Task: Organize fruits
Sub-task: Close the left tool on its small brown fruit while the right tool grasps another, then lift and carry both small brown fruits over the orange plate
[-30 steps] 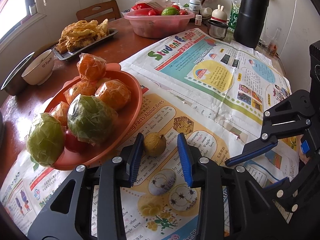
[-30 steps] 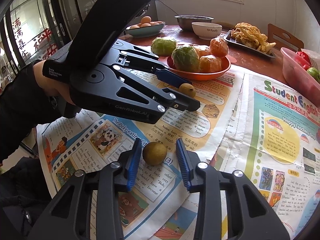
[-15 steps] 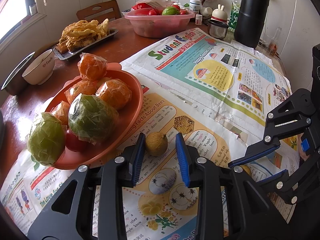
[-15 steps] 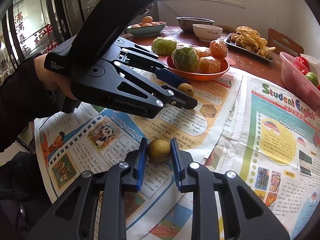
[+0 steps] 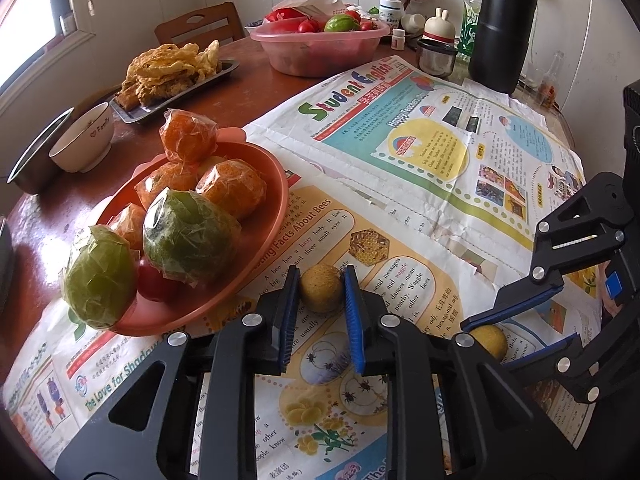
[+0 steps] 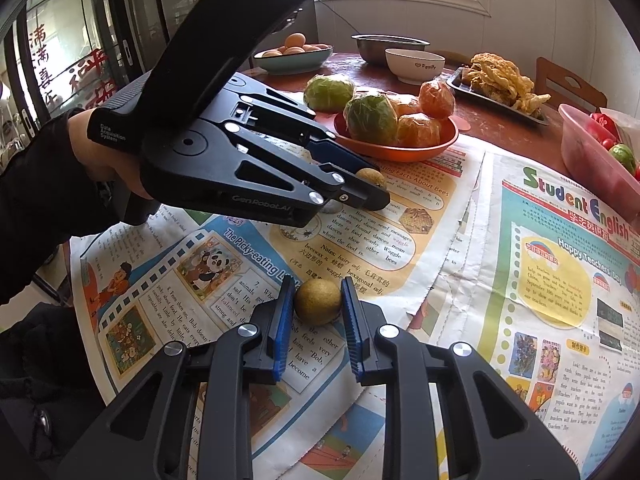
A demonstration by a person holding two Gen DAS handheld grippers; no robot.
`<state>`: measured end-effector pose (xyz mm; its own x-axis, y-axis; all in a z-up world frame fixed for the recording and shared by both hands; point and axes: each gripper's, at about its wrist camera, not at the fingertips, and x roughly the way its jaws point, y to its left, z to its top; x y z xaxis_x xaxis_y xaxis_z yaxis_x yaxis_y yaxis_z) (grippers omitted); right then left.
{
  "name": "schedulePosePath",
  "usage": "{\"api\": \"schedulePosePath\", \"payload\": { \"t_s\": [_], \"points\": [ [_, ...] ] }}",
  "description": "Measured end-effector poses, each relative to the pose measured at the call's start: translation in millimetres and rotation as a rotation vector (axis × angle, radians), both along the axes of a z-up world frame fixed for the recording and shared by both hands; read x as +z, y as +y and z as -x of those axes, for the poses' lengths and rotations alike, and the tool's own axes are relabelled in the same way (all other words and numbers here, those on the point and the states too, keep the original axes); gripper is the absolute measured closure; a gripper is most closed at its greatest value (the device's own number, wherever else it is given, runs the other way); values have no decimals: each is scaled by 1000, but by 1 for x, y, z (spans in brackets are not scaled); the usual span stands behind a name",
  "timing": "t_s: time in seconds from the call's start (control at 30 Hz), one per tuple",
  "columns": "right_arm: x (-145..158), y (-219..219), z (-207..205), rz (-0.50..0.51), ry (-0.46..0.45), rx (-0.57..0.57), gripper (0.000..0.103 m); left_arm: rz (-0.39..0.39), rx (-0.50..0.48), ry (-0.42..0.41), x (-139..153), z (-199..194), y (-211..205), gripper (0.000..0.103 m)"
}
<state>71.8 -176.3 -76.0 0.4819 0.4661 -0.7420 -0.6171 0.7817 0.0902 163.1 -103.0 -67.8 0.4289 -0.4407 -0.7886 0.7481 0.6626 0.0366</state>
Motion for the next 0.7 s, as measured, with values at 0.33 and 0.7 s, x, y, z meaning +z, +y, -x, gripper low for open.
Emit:
{"api": "schedulePosePath", "payload": {
  "t_s": [0.33,0.7],
  "points": [
    [36,-19,-8,-34,-52,-23,80,123,38,-48,53,2,51,89],
    [73,-6,-67,-37,-116,-20,80,160,23,-41,90,-66,109,89]
  ]
}}
